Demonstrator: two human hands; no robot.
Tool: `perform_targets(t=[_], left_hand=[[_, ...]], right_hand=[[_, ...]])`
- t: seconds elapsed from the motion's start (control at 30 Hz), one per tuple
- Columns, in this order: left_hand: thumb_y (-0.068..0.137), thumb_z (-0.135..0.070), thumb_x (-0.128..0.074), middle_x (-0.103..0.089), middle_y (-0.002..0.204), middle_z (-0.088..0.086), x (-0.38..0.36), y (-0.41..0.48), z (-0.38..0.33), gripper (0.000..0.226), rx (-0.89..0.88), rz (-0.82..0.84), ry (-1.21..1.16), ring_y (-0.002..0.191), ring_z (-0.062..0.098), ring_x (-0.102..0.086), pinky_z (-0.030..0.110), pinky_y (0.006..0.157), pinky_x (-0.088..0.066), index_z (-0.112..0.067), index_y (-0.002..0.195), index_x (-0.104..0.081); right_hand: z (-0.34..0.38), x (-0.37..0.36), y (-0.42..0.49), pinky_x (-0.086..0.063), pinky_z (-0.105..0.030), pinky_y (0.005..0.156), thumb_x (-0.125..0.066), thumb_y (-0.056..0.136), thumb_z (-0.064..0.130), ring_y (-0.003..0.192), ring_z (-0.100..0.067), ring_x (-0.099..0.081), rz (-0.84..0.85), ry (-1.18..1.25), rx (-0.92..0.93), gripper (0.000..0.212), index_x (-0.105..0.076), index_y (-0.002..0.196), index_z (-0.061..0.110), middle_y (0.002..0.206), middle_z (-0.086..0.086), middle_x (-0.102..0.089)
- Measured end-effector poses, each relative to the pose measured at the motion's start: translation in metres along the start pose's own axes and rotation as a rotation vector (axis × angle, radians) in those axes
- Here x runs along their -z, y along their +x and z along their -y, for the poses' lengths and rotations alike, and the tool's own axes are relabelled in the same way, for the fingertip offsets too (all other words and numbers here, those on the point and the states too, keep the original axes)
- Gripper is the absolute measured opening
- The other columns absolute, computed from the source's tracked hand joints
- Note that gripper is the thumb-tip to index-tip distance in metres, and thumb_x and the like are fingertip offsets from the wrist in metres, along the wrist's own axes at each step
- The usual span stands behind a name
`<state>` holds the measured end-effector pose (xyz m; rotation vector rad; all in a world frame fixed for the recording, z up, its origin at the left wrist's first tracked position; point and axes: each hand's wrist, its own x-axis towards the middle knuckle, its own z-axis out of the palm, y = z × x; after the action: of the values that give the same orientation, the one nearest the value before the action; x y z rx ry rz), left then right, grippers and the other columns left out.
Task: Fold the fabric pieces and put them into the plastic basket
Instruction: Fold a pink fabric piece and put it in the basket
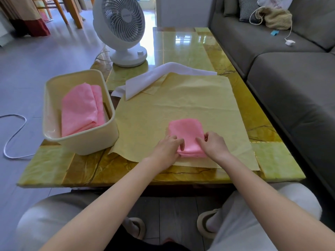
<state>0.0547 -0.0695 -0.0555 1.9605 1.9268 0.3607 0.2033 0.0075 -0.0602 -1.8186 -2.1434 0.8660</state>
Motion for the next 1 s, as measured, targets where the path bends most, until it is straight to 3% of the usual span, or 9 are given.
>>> perform_targets(t=[0.2,0.27,0.33,0.43,0.6,0.73,0.8,0.93,1.0], left_hand=[[0.09,-0.025,-0.057,-0.044,0.125,0.003,-0.005,-0.004,0.008,0.022,0.021,-0.057,0.092,0.114,0.02,-0.039,0.032,0.096,-0.037,-0.018,0.11,-0.051],[0.091,-0.025,-0.057,-0.044,0.128,0.004,-0.005,-0.004,0.008,0.023,0.035,-0.04,0.072,0.114,0.021,-0.04,0.033,0.097,-0.04,-0.017,0.111,-0.05],[0.091,-0.028,-0.056,-0.043,0.129,0.006,-0.006,-0.004,0.011,0.03,0.054,-0.032,0.099,0.115,0.022,-0.041,0.034,0.098,-0.04,-0.017,0.117,-0.047],[0.095,-0.04,-0.045,-0.04,0.129,0.01,-0.01,-0.009,0.017,0.046,0.111,-0.026,0.247,0.117,0.025,-0.04,0.036,0.099,-0.038,-0.015,0.132,-0.037],[0.098,-0.041,-0.035,-0.04,0.133,0.012,-0.002,-0.015,0.022,0.048,0.105,0.061,0.279,0.12,0.028,-0.039,0.04,0.101,-0.036,-0.012,0.136,-0.034],[0.098,-0.024,-0.043,-0.039,0.137,0.008,0.029,-0.017,0.026,0.038,0.148,0.118,0.043,0.124,0.025,-0.041,0.037,0.104,-0.039,-0.014,0.135,-0.042],[0.097,-0.02,-0.047,-0.044,0.129,0.005,0.055,-0.02,0.027,0.032,0.136,-0.033,-0.033,0.117,0.025,-0.047,0.037,0.099,-0.043,-0.015,0.128,-0.048],[0.093,-0.013,-0.049,-0.054,0.111,0.007,0.12,-0.031,0.035,0.02,0.048,-0.488,0.009,0.107,0.024,-0.051,0.038,0.092,-0.043,-0.011,0.111,-0.058],[0.092,-0.01,-0.049,-0.057,0.108,0.01,0.151,-0.041,0.051,0.019,0.113,-0.67,0.027,0.104,0.027,-0.052,0.036,0.09,-0.041,-0.009,0.106,-0.061]], right_hand=[[-0.002,-0.009,0.003,-0.046,-0.035,0.077,-0.056,0.091,0.037,0.102,-0.031,-0.058,-0.009,0.037,-0.087,0.05,-0.045,0.123,0.0,0.117,-0.015,-0.055],[-0.002,-0.007,0.004,-0.044,-0.028,0.063,-0.052,0.093,0.038,0.086,-0.026,-0.06,0.082,0.052,-0.079,0.042,-0.052,0.109,0.0,0.101,-0.013,-0.06],[-0.001,-0.002,0.001,-0.034,-0.025,0.052,-0.05,0.094,0.036,0.065,-0.018,-0.05,0.143,0.075,-0.068,0.032,-0.053,0.082,0.006,0.074,-0.005,-0.053],[0.008,0.008,-0.002,-0.028,-0.027,0.051,-0.053,0.092,0.031,0.06,-0.017,-0.043,0.106,0.144,-0.013,0.03,-0.048,0.073,0.009,0.066,-0.002,-0.044],[0.049,0.031,0.0,-0.04,-0.031,0.064,-0.053,0.093,0.029,0.079,-0.028,-0.057,0.006,-0.028,0.167,0.026,-0.057,0.083,0.006,0.082,-0.011,-0.061],[0.094,0.049,0.006,-0.046,-0.037,0.077,-0.048,0.095,0.03,0.1,-0.036,-0.061,-0.135,-0.22,0.297,0.034,-0.06,0.106,0.001,0.105,-0.02,-0.066],[0.122,0.058,0.004,-0.042,-0.035,0.07,-0.045,0.096,0.029,0.098,-0.037,-0.061,-0.213,-0.255,0.397,0.031,-0.057,0.106,0.002,0.103,-0.019,-0.065],[0.183,0.07,-0.007,-0.036,-0.03,0.066,-0.043,0.098,0.029,0.093,-0.034,-0.061,-0.345,-0.176,0.608,0.029,-0.055,0.108,0.005,0.099,-0.016,-0.065],[0.213,0.068,-0.012,-0.035,-0.029,0.066,-0.043,0.098,0.03,0.089,-0.033,-0.06,-0.387,-0.1,0.68,0.03,-0.055,0.108,0.004,0.097,-0.015,-0.065]])
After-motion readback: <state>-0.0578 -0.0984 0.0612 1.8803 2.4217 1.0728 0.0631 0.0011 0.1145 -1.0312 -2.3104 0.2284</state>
